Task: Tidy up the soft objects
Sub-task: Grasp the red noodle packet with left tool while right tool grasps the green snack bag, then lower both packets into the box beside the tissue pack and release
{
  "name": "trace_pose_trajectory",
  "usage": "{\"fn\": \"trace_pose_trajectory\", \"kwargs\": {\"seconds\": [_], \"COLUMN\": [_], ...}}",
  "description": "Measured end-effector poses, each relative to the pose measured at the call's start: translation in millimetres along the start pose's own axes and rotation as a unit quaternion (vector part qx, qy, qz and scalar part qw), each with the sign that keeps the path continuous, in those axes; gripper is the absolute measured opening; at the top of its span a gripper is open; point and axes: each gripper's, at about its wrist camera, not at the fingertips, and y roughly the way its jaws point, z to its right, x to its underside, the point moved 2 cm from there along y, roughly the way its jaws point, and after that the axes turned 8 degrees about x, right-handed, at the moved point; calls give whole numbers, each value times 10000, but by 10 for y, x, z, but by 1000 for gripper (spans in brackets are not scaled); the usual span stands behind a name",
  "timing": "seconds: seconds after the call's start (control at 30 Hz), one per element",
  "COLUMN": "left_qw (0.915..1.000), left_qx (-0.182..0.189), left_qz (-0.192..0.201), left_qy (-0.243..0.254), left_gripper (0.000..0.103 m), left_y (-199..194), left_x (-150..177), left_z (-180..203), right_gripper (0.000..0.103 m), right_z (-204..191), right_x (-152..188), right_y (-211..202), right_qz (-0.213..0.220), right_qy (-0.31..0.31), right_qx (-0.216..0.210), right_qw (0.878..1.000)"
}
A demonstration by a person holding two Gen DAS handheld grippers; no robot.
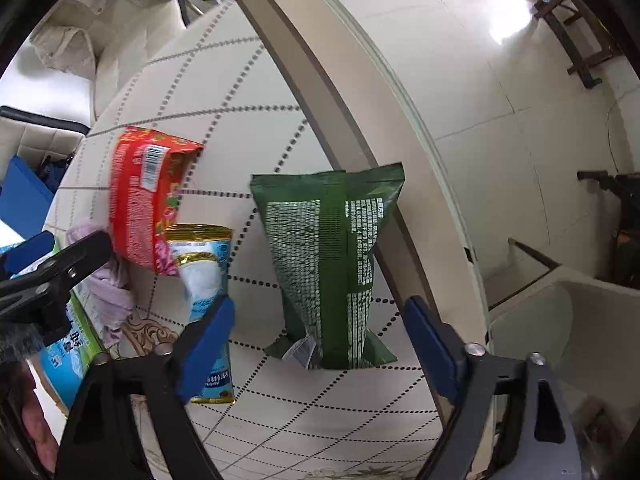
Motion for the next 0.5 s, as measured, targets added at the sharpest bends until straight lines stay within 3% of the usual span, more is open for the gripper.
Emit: {"fn": "trace_pose_trajectory", "kwargs": {"seconds": [0.07,0.17,0.3,0.37,0.4,0.5], "left_qw": [9999,9998,9988,9990,9988,9993], "left_qx": [-61,162,433,266,182,126], "left_qz": [-127,-146,-208,-275,-324,-206], "left_qy": [23,40,75,242,305,282], "left_gripper": [98,98,70,65,55,51], "left_y": [122,213,240,267,299,285], "left_x": [-77,-145,-135,-100,-74,-25], "left_z": [29,77,133,226,261,296], "right_gripper": [54,47,42,41,40,36], "right_z": [-10,1,11,11,9,-30], "right_x": [-5,9,60,69,27,69], "right_y": [81,136,159,162,176,167], "right_qz": [-86,-50,24,55,66,88], "right_qy": [55,90,52,-31,-66,-116], "right_qx": [-77,-33,14,91,126,173], "right_qw": [9999,9999,10000,9999,9999,9997]}}
